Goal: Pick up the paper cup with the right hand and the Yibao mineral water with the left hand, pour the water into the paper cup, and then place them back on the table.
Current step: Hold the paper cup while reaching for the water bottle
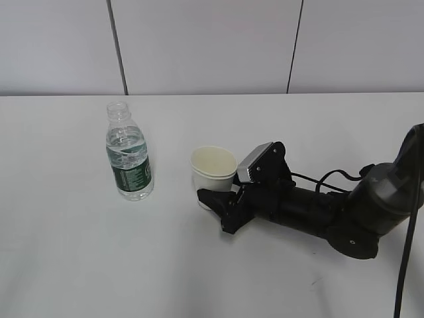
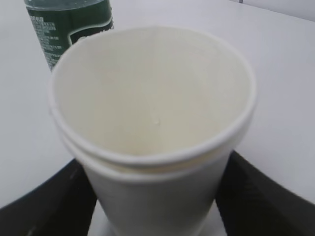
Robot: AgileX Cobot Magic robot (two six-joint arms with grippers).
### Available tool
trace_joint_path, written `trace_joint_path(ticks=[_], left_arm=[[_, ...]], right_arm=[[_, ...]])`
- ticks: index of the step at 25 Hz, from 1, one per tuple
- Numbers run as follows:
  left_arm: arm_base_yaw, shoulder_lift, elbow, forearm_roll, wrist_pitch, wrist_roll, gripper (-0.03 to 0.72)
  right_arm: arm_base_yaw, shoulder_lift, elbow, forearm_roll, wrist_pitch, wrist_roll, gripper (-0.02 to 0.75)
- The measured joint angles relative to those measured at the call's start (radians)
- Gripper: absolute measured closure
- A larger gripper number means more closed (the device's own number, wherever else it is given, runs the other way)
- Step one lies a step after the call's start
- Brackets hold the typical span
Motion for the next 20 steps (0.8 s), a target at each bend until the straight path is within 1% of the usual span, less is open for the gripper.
trace_joint_path(ticks=[9,12,15,17,20], left_arm=[[0.000,0.009,-0.011,0.000,-0.017,0.001,0.122],[0.000,0.059,-0.045,0.000,-0.152,0.001,0.123],[0.000,0.139,-0.056,-0.025,-0.337,0.020,0.123],[0.000,0.199,-0.049,-0.063,-0.437,0.080,0.125],[0.000,0.300,-0.005,-0.144,-0.604,0.212,0.125]], right_arm=[[0.000,0.000,0.000,0.008,0.000,0.000,0.204],[0.000,0.000,0.000,0.019,0.000,0.000,0.204],[0.000,0.000,0.000,0.022,0.000,0.000,0.204],[0.000,0.000,0.000,0.024,0.000,0.000,0.205],[0.000,0.000,0.000,0.028,0.000,0.000,0.205]])
